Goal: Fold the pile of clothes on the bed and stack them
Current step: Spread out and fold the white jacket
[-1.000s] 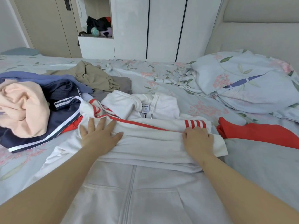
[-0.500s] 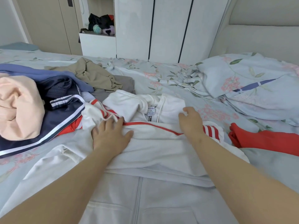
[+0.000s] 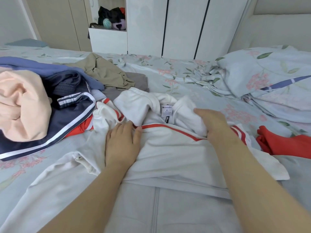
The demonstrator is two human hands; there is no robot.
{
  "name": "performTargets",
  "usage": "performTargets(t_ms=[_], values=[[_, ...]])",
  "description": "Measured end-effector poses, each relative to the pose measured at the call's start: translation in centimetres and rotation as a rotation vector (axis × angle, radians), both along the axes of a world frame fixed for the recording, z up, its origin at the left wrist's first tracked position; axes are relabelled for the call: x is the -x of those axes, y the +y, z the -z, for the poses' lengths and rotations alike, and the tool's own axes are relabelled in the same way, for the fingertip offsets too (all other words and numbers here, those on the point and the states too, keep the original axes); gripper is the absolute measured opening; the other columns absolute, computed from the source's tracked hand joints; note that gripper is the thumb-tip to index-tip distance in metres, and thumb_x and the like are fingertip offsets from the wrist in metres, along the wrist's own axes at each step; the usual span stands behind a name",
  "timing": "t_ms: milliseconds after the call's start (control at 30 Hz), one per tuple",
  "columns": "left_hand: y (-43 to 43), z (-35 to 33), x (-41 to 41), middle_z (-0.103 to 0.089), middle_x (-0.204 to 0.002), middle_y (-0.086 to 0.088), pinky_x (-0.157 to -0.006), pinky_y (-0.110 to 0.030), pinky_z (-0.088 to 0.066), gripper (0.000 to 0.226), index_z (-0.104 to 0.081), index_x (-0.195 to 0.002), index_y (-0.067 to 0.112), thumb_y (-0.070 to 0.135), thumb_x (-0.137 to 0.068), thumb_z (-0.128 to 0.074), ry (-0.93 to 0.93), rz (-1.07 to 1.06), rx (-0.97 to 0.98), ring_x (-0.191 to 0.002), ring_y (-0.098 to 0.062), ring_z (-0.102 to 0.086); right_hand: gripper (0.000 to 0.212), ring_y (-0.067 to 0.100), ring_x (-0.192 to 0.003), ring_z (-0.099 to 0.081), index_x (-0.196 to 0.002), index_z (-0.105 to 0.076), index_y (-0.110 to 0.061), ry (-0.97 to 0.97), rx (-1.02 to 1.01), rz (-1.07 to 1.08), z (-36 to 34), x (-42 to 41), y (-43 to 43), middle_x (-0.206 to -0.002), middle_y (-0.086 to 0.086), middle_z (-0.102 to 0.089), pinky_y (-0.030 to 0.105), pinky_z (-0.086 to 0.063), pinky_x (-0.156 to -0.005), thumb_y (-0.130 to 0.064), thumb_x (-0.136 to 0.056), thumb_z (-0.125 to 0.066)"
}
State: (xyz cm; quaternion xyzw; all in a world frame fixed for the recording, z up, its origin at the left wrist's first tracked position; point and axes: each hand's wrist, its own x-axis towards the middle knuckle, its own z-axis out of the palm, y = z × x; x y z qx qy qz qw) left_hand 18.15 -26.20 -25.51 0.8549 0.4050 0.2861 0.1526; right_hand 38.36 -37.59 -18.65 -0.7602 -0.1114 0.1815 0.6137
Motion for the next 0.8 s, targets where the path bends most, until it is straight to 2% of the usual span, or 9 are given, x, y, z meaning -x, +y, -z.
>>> performTargets(t_ms=[67, 133, 233, 300, 367, 500, 633, 700, 800], values=[[0.0, -0.1, 0.1, -0.062, -0.096, -0.006, -0.087, -0.041, -0.037, 0.047, -0.051, -0.092, 0.016, 0.051, -0.088, -0.021, -0.166, -0.004, 0.047, -0.098, -0.031, -0.056, 0.013, 0.014, -0.089, -0.052, -0.100, -0.067, -0.008, -0.159, 0.002, -0.020, 1.6, 1.9, -1.6, -0.095, 0.001, -0.061, 0.015, -0.038, -0.072, -0.013, -0.088, -0.063], [-0.1, -0.3, 0.3, -0.062, -0.092, -0.005, -0.082, -0.039, -0.040, 0.033, -0.052, -0.093, 0.014, 0.041, -0.093, -0.033, -0.324, -0.027, 0.106, -0.092, -0.030, -0.056, 0.003, 0.012, -0.081, -0.052, -0.084, -0.063, -0.014, -0.223, 0.016, -0.014, 2.8, 3.4, -2.4, -0.083, -0.005, -0.060, 0.018, -0.037, -0.061, -0.014, -0.087, -0.062], [-0.4, -0.6, 0.4, -0.058, -0.097, 0.000, -0.080, -0.030, -0.038, 0.011, -0.049, -0.101, 0.016, 0.026, -0.096, -0.049, -0.477, -0.040, 0.169, -0.093, -0.023, -0.056, 0.017, 0.010, -0.068, -0.048, -0.072, -0.059, -0.014, -0.174, -0.027, -0.005, 3.5, 3.5, -2.2, -0.070, -0.006, -0.055, 0.021, -0.036, -0.061, -0.021, -0.086, -0.062], [-0.4, -0.6, 0.4, -0.056, -0.098, 0.002, -0.079, -0.025, -0.034, 0.019, -0.050, -0.112, 0.014, 0.022, -0.095, -0.051, -0.507, -0.026, 0.174, -0.092, -0.018, -0.054, 0.019, 0.012, -0.068, -0.048, -0.070, -0.058, -0.012, -0.189, -0.042, 0.020, 3.5, 3.2, -2.0, -0.068, -0.006, -0.055, 0.020, -0.036, -0.060, -0.022, -0.087, -0.062], [-0.3, -0.6, 0.1, -0.056, -0.098, 0.003, -0.077, -0.023, -0.033, 0.030, -0.049, -0.122, 0.013, 0.024, -0.094, -0.051, -0.515, -0.029, 0.160, -0.089, -0.014, -0.052, 0.006, 0.013, -0.076, -0.052, -0.083, -0.060, -0.016, -0.214, -0.059, 0.038, 3.8, 2.8, -1.7, -0.075, -0.007, -0.056, 0.019, -0.038, -0.064, -0.017, -0.086, -0.064], [0.2, -1.2, -0.1, -0.051, -0.101, 0.005, -0.075, -0.017, -0.031, 0.025, -0.058, -0.117, 0.018, 0.023, -0.093, -0.055, -0.504, -0.067, 0.124, -0.079, -0.001, -0.049, 0.034, 0.003, -0.070, -0.053, -0.111, -0.050, -0.027, -0.142, -0.178, 0.029, 3.5, 2.8, -2.0, -0.079, -0.010, -0.055, 0.015, -0.043, -0.065, -0.008, -0.086, -0.063], [-0.6, -2.8, 0.1, -0.057, -0.088, 0.014, -0.076, -0.017, -0.030, 0.017, -0.071, -0.098, 0.014, 0.016, -0.094, -0.055, -0.471, -0.006, 0.027, -0.091, -0.017, -0.054, 0.034, -0.005, -0.056, -0.053, -0.099, -0.061, -0.026, -0.228, -0.314, -0.058, 2.1, 3.3, -2.9, -0.062, -0.014, -0.060, 0.008, -0.044, -0.058, 0.004, -0.085, -0.059], [-1.0, -3.8, 0.4, -0.055, -0.084, 0.025, -0.075, -0.018, -0.030, 0.016, -0.070, -0.096, 0.019, 0.019, -0.092, -0.055, -0.492, 0.081, -0.018, -0.090, -0.009, -0.049, 0.038, 0.000, -0.063, -0.057, -0.090, -0.062, -0.028, -0.241, -0.410, -0.115, 1.0, 3.7, -3.4, -0.060, -0.014, -0.064, 0.014, -0.047, -0.065, 0.009, -0.083, -0.058], [-0.4, -4.2, 0.3, -0.055, -0.093, 0.023, -0.079, -0.020, -0.034, 0.017, -0.064, -0.108, 0.024, 0.024, -0.093, -0.056, -0.559, 0.126, 0.052, -0.089, -0.002, -0.045, 0.029, 0.012, -0.061, -0.060, -0.089, -0.057, -0.020, 0.042, -0.657, -0.184, -0.2, 4.0, -3.9, -0.061, -0.002, -0.063, 0.021, -0.049, -0.058, 0.008, -0.086, -0.051]])
